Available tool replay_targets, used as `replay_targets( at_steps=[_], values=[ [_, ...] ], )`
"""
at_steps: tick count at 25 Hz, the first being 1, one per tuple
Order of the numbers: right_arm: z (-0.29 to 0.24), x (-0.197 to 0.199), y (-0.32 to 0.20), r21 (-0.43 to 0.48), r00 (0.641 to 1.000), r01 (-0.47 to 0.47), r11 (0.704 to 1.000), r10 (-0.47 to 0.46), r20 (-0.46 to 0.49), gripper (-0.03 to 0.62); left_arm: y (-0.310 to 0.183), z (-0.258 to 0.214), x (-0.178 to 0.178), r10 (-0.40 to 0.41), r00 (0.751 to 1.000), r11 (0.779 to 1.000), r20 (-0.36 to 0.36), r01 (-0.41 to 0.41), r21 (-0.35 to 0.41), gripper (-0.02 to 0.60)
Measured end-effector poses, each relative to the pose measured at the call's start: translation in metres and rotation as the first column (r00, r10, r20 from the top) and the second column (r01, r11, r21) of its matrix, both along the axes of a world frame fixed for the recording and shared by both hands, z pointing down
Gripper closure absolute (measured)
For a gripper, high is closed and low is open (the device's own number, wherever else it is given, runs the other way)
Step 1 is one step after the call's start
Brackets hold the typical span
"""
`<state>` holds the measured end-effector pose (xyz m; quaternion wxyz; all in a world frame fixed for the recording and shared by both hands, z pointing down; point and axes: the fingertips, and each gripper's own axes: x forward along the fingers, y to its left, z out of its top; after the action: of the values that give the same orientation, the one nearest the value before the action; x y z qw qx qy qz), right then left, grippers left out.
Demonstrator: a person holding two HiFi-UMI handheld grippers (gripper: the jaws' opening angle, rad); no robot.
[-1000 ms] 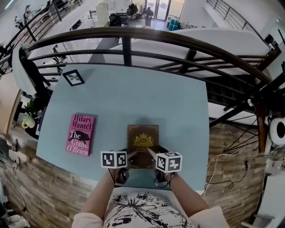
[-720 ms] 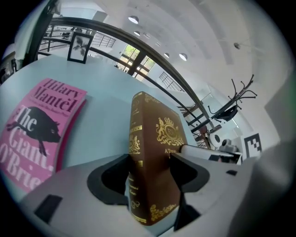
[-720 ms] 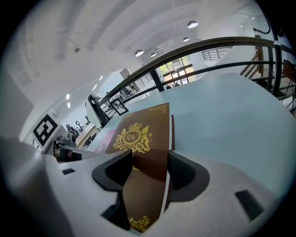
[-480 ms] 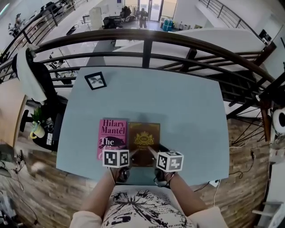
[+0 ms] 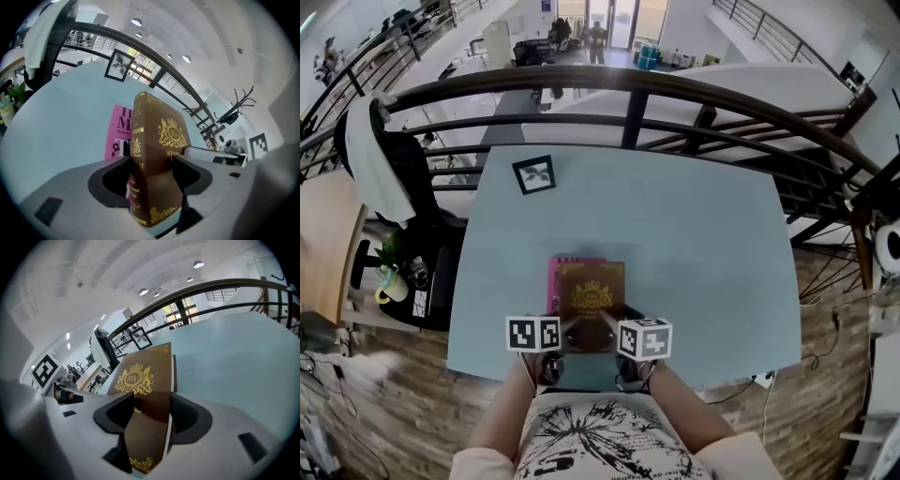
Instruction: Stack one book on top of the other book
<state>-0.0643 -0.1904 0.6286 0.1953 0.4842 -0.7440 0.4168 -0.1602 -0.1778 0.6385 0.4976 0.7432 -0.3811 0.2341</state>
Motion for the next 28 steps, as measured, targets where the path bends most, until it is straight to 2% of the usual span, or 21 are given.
replay_targets(
  at_steps=[5, 11, 17, 21, 23, 25, 26, 28],
  values=[
    [0.01, -0.028, -0.015, -0.025, 1.0, 0.011, 1.0, -0.012, -0.028, 0.368, -0.014, 0.012, -0.027, -0.01, 1.0, 1.0, -0.026, 0.009, -0.025, 0.307],
    [0.025, -0.037, -0.023, -0.079, 0.999, -0.018, 0.997, 0.016, -0.029, 0.367, -0.023, 0.024, -0.039, -0.027, 0.999, 0.998, -0.047, 0.024, -0.063, 0.307],
    [0.026, -0.037, -0.027, -0.068, 1.0, -0.005, 0.998, 0.005, -0.01, 0.359, -0.027, 0.026, -0.038, 0.0, 0.999, 0.998, -0.052, -0.003, -0.058, 0.307],
    [0.024, -0.037, -0.028, -0.04, 0.999, 0.005, 0.999, -0.007, -0.045, 0.349, -0.028, 0.025, -0.038, 0.007, 0.998, 0.999, -0.063, -0.01, -0.043, 0.307],
    [0.022, -0.035, -0.029, -0.024, 0.996, 0.026, 0.999, -0.028, -0.083, 0.327, -0.03, 0.023, -0.041, 0.006, 0.999, 1.0, -0.04, -0.007, -0.025, 0.307],
    [0.016, -0.031, -0.029, -0.012, 0.992, 0.043, 0.999, -0.044, -0.118, 0.327, -0.036, 0.013, -0.047, -0.008, 1.0, 0.999, 0.013, 0.008, 0.034, 0.309],
    [0.011, -0.028, -0.03, 0.001, 0.99, 0.046, 0.999, -0.045, -0.13, 0.327, -0.039, 0.006, -0.051, -0.015, 0.999, 0.997, 0.039, 0.012, 0.076, 0.331],
    [-0.003, -0.024, -0.033, 0.043, 0.989, 0.045, 0.998, -0.038, -0.143, 0.333, -0.046, -0.013, -0.056, -0.023, 0.998, 0.988, 0.064, 0.013, 0.151, 0.436]
  ],
)
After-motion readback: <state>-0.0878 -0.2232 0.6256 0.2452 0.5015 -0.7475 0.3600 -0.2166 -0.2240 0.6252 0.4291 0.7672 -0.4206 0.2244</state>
